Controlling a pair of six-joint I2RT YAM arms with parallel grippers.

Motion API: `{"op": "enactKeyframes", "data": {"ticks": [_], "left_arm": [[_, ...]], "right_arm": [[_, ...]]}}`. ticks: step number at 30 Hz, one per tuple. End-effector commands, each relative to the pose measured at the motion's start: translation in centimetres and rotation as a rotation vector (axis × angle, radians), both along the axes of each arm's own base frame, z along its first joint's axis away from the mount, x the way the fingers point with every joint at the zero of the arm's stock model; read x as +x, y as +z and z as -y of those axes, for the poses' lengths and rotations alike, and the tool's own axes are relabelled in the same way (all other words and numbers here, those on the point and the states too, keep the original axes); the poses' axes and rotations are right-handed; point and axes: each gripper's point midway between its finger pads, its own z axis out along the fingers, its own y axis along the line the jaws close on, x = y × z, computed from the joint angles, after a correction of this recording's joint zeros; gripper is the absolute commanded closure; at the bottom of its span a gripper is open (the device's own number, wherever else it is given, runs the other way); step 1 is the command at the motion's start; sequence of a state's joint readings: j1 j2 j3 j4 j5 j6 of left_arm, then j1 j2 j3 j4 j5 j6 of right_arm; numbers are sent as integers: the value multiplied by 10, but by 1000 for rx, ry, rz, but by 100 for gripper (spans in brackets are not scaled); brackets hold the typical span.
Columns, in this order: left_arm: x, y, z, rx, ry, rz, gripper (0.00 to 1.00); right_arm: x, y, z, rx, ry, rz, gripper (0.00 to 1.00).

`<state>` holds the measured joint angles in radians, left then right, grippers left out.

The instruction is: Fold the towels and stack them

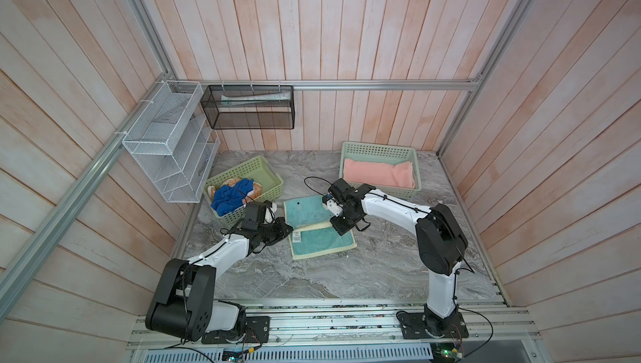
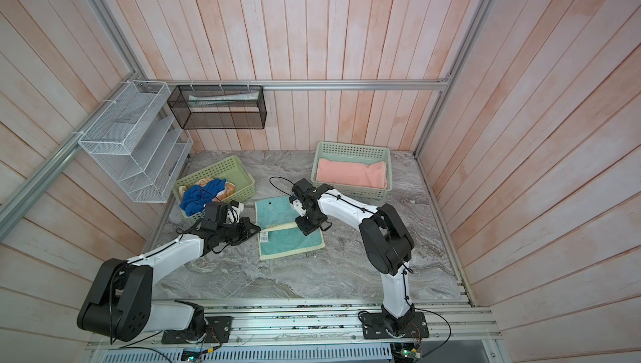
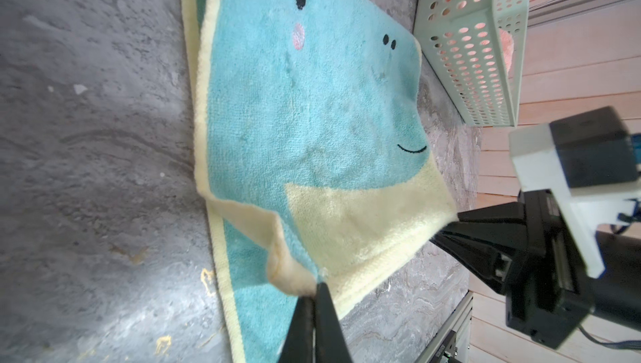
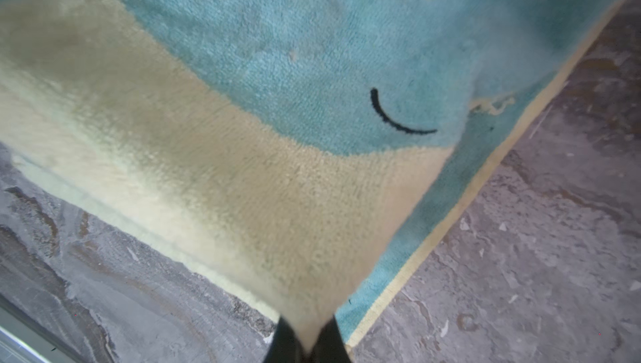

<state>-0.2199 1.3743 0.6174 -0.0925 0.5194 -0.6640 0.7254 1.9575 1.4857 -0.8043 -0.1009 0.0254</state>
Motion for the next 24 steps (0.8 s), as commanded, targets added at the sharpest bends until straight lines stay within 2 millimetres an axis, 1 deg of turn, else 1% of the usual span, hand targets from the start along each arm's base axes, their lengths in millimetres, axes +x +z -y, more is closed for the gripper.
{"op": "enactKeyframes", "data": {"ticks": [1,4,6,8,9,11,12,14,16,18,19,21,23,24], "left_arm": [[8,12,-17,62,64,22,100],[7,28,-15,64,59,42,100],[2,34,-10,59,53,44,100],[-3,35,-4,46,44,37,100],[-8,33,-2,41,42,26,100],[-17,21,0,43,45,-8,100],[-22,12,-1,43,52,-32,100],[-33,-8,-3,41,60,-85,100],[-44,-28,-2,36,55,-134,100],[-53,-43,-2,36,47,-188,100],[-56,-48,-2,38,41,-206,99],[-59,-50,-1,38,36,-214,95],[-57,-47,-2,38,37,-202,95],[-56,-45,-1,36,38,-192,95]], "right_arm": [[4,7,37,-144,-51,36,100],[4,19,41,-159,-51,58,100],[2,24,44,-163,-48,61,100],[-1,27,50,-181,-46,57,100],[-5,26,53,-195,-44,47,100],[-13,21,60,-219,-40,17,100],[-19,16,64,-233,-35,-5,100],[-30,6,73,-260,-35,-41,88],[-43,0,78,-269,-35,-85,70],[-53,0,81,-257,-40,-111,62],[-56,2,81,-244,-43,-116,60],[-59,8,80,-207,-57,-112,59],[-54,15,76,-141,-88,-98,59],[-49,18,75,-109,-124,-85,59]]}}
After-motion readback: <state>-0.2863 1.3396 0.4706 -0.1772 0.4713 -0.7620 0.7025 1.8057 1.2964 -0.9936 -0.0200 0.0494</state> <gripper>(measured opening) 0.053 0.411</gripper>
